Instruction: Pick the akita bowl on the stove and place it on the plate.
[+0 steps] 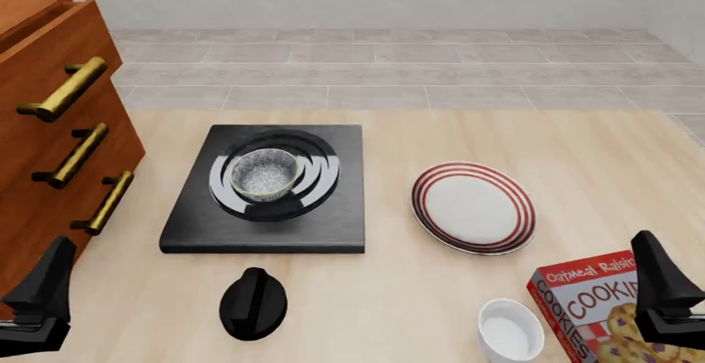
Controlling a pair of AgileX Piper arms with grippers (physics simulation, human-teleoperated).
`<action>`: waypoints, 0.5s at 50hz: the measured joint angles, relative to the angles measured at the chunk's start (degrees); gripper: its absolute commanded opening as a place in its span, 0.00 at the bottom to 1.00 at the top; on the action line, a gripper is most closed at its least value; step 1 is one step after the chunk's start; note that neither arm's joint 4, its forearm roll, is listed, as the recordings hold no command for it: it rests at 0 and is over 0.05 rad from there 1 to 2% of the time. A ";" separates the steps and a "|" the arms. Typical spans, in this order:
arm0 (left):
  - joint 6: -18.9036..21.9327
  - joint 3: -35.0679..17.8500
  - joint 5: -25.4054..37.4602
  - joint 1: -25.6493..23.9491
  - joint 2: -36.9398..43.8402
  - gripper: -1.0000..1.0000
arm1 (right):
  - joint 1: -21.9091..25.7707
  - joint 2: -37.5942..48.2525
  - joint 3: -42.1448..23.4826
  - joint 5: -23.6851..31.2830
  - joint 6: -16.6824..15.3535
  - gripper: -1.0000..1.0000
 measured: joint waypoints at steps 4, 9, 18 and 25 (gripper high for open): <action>0.00 -0.05 -0.02 0.00 0.09 1.00 | 0.61 -0.99 -0.25 1.46 -0.21 1.00; 0.00 -0.09 -0.04 0.00 0.16 1.00 | 1.10 -1.84 -1.07 3.13 -0.86 1.00; 0.00 -0.13 -0.05 0.00 0.22 1.00 | 1.87 -2.63 -6.14 7.36 -1.30 1.00; 0.00 -0.14 -0.06 0.00 0.24 1.00 | 2.55 -2.37 -12.33 11.89 -1.35 1.00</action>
